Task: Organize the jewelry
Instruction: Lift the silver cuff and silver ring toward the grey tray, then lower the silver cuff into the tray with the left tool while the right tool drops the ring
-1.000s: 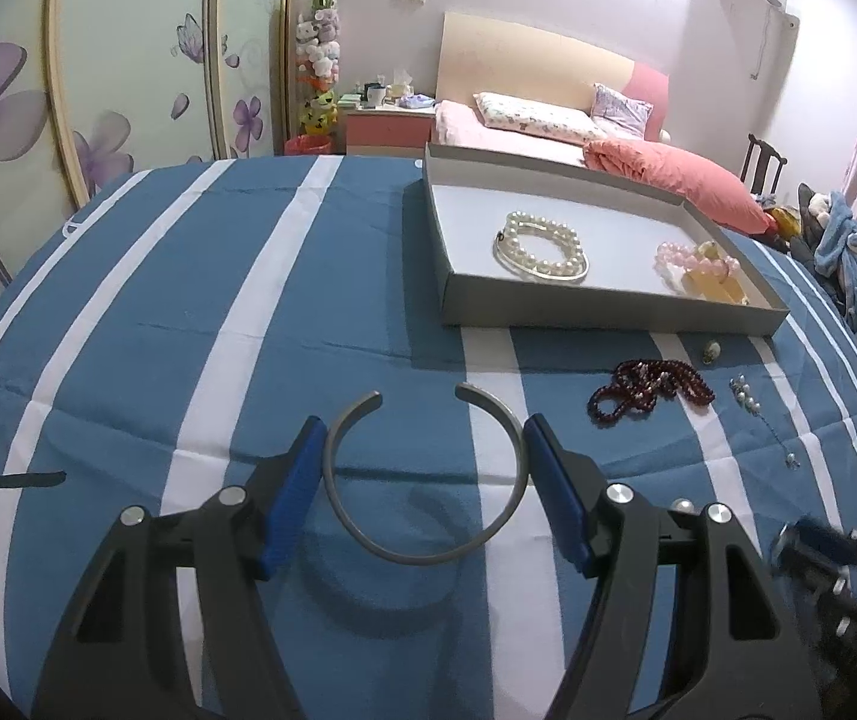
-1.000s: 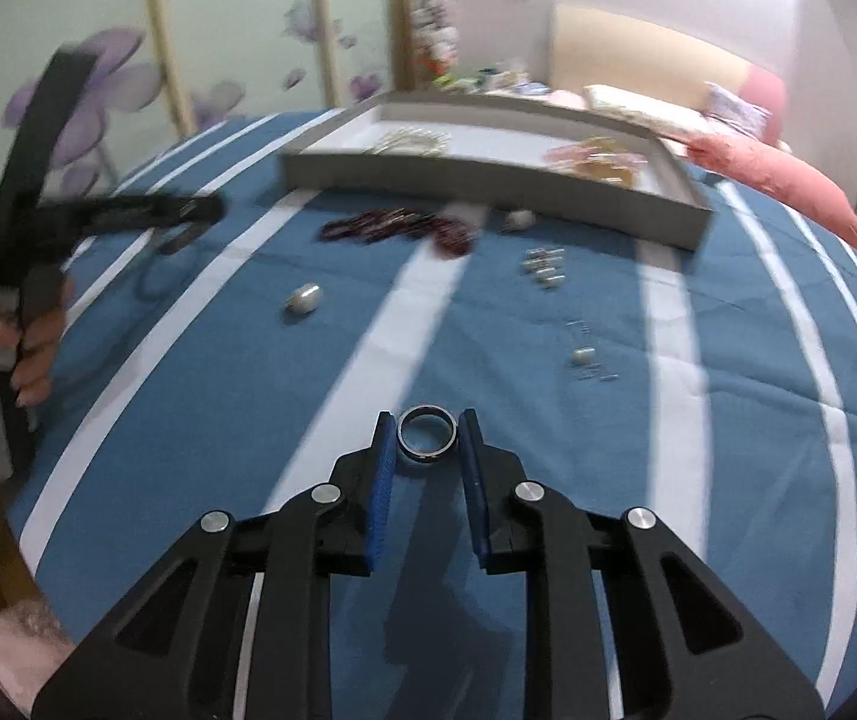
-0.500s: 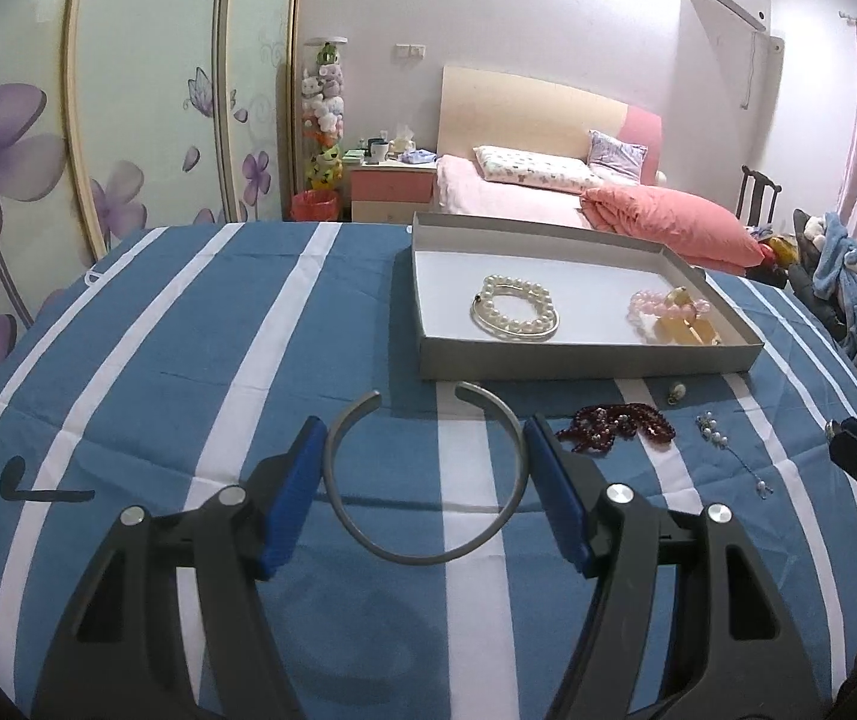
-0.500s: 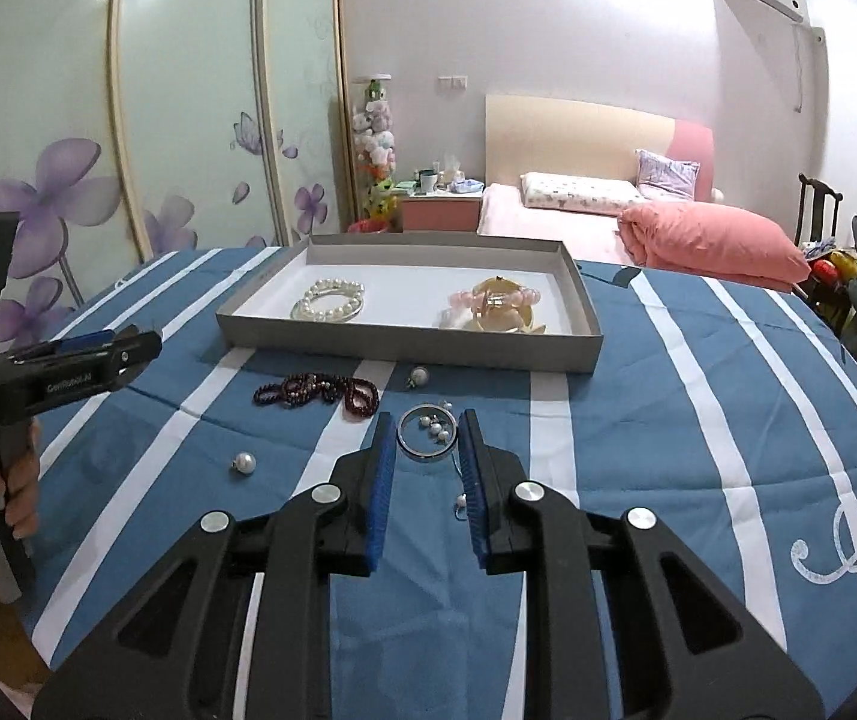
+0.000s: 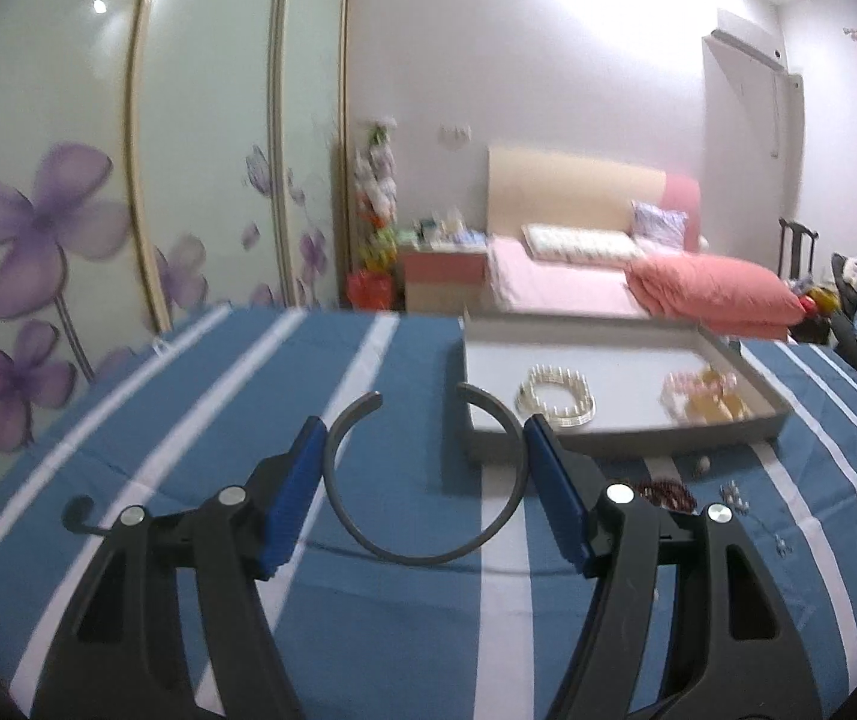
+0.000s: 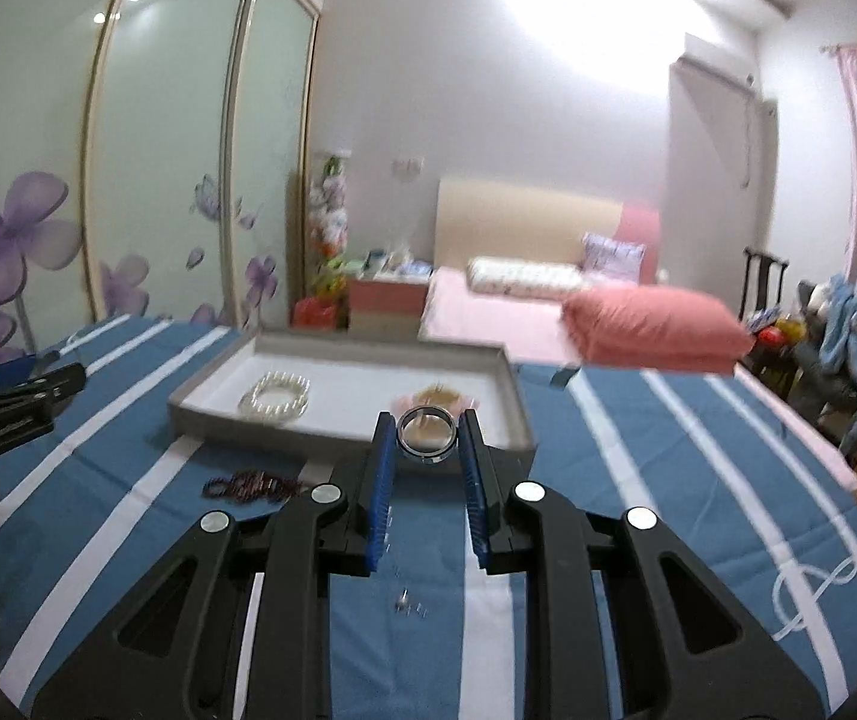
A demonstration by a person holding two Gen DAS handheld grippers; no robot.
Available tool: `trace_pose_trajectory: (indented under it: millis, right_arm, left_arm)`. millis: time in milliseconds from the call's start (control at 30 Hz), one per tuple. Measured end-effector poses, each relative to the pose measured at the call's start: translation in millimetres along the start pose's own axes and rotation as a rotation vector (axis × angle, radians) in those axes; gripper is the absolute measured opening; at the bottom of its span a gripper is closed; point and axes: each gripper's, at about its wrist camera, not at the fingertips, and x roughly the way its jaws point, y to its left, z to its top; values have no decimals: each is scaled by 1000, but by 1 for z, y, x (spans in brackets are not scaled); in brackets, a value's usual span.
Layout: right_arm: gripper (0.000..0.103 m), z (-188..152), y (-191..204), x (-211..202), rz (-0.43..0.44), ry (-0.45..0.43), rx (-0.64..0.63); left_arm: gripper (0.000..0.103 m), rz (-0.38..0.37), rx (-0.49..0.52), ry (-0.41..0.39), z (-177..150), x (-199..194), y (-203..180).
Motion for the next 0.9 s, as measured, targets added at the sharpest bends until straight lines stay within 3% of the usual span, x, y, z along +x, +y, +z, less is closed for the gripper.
trace_pose_trajectory:
  millis: [167, 400, 900]
  right_arm:
    - [23, 10, 6, -2, -29, -95, -13]
    - [23, 18, 6, 3, -20, -162, 10]
    - [23, 27, 0, 20, -8, -192, 37]
  left_arm:
    - [65, 37, 30, -82, 9, -12, -6]
    - [65, 35, 54, -111, 16, -11, -18]
    - [65, 21, 106, -143, 26, 0, -46]
